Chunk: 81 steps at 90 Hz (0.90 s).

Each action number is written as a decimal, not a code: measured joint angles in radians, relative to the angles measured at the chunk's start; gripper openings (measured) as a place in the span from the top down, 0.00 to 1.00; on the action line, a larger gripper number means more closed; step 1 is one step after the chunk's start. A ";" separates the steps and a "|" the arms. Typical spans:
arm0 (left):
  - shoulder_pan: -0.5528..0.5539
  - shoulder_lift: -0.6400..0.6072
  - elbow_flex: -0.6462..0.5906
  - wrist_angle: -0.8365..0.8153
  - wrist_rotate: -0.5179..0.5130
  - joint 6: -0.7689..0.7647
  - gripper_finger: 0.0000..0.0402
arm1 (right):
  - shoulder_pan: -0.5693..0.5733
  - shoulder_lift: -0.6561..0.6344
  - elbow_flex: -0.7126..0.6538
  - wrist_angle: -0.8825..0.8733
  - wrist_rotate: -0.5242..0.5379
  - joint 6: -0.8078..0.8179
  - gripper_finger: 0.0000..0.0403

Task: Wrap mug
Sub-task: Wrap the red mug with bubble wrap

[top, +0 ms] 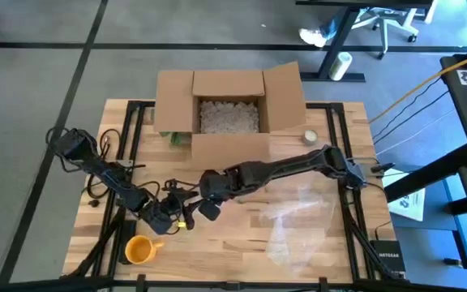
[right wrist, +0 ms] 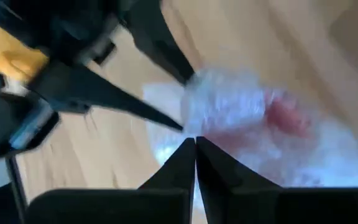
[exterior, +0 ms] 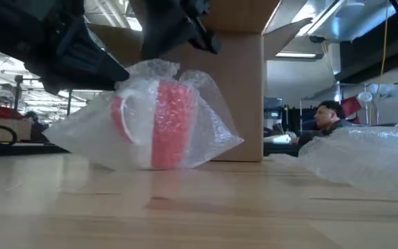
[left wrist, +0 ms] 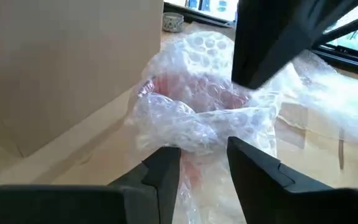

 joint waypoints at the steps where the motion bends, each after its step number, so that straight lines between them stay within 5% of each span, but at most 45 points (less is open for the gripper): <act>1: 0.001 0.000 0.000 0.000 0.001 0.000 0.71 | 0.002 0.000 0.004 0.000 0.009 -0.007 1.00; 27: 0.011 0.000 0.000 0.002 0.007 0.000 0.71 | 0.016 0.008 0.009 0.012 0.060 -0.065 1.00; 66: 0.022 0.000 0.000 0.011 0.000 0.007 0.71 | 0.008 0.011 -0.064 0.107 -0.013 -0.098 1.00; 81: 0.014 0.000 0.000 0.007 0.086 0.084 0.71 | 0.009 0.011 -0.064 0.081 -0.020 -0.114 1.00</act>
